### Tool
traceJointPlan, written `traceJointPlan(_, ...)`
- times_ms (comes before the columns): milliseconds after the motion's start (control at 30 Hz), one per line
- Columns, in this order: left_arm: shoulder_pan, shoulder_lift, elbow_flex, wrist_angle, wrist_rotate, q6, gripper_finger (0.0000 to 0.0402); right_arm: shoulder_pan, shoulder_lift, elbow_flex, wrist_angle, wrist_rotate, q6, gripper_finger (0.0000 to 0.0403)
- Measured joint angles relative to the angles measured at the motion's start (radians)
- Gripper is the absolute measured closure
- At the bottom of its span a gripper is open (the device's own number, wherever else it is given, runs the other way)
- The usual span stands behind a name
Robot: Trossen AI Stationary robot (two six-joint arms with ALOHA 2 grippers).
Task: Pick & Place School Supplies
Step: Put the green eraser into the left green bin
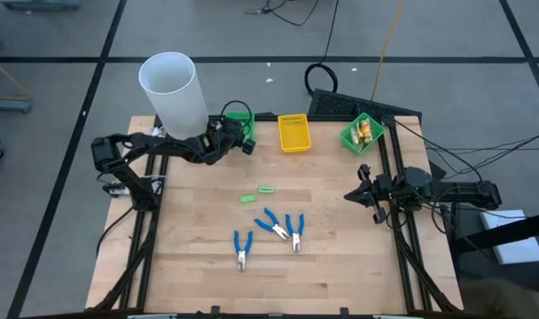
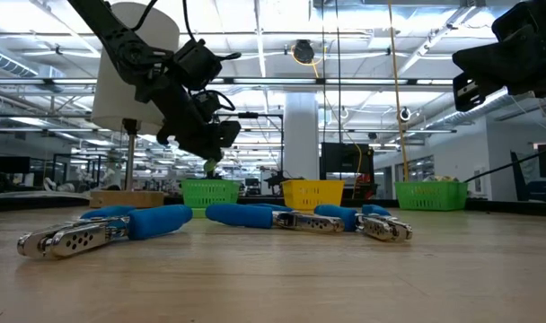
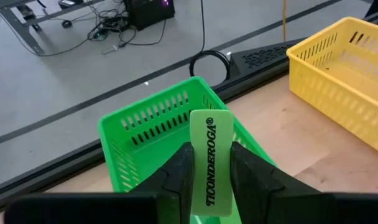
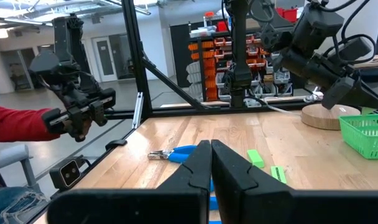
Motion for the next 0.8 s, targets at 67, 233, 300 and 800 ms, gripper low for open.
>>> traceJointPlan(67, 0.004, 0.0, 0.0, 0.0, 0.0, 0.0, 0.0314, 0.0, 0.0, 0.0, 0.0, 0.0, 0.0, 0.0399)
traceJointPlan(233, 0.021, 0.0, 0.0, 0.0, 0.0, 0.0, 0.0314, 0.0, 0.0, 0.0, 0.0, 0.0, 0.0, 0.0399)
traceJointPlan(300, 0.027, 0.0, 0.0, 0.0, 0.0, 0.0, 0.0314, 0.0, 0.0, 0.0, 0.0, 0.0, 0.0, 0.0399)
traceJointPlan(800, 0.026, 0.0, 0.0, -0.005, 0.016, -0.004, 0.0314, 0.0, 0.0, 0.0, 0.0, 0.0, 0.0, 0.0399)
